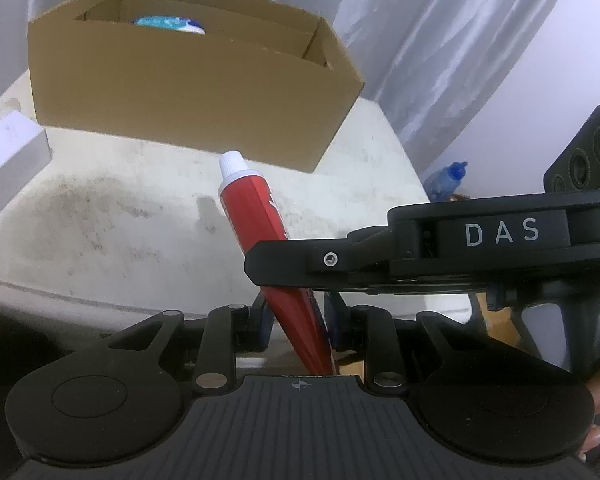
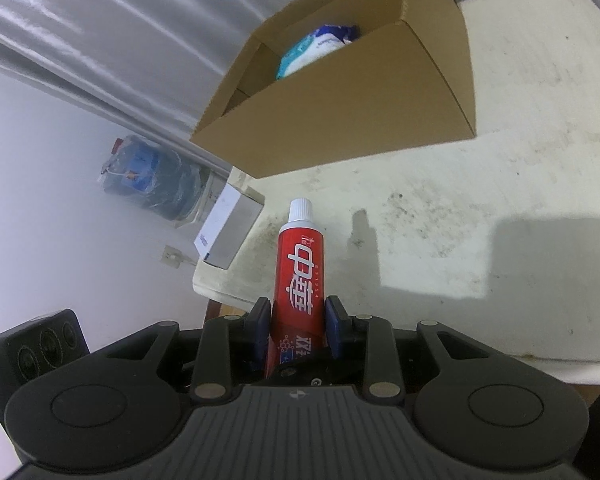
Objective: Organize objects
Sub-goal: 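Lift the toothpaste tube off the table with the right gripper, then carry the toothpaste tube over the cardboard box with the right gripper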
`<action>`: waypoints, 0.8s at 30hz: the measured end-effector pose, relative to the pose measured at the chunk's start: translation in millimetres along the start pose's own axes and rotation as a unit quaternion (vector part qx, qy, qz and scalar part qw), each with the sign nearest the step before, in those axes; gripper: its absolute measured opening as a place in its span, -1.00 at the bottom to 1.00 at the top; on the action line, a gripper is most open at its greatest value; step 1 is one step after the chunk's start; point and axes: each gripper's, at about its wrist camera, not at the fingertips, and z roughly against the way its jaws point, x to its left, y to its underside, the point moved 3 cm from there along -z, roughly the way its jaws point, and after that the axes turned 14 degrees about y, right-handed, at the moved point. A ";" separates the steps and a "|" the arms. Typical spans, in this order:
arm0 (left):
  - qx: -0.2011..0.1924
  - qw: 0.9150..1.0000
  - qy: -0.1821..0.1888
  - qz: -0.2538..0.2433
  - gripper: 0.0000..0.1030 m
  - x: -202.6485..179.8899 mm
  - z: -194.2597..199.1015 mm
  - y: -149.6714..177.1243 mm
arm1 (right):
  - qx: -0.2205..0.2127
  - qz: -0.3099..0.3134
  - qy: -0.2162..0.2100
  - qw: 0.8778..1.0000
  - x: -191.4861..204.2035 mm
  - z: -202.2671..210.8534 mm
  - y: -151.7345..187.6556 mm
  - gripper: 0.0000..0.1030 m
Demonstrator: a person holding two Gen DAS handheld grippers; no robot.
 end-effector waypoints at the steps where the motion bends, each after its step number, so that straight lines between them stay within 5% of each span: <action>1: -0.002 1.000 0.000 -0.001 -0.51 -0.6 2.0 -0.1 | -0.001 0.001 -0.001 1.000 1.0 0.7 -0.5 -0.37; 24: -0.051 0.997 -0.009 -0.056 -0.51 -15.2 44.3 -50.4 | -0.060 0.010 -0.036 0.997 43.7 29.3 -42.1 -0.37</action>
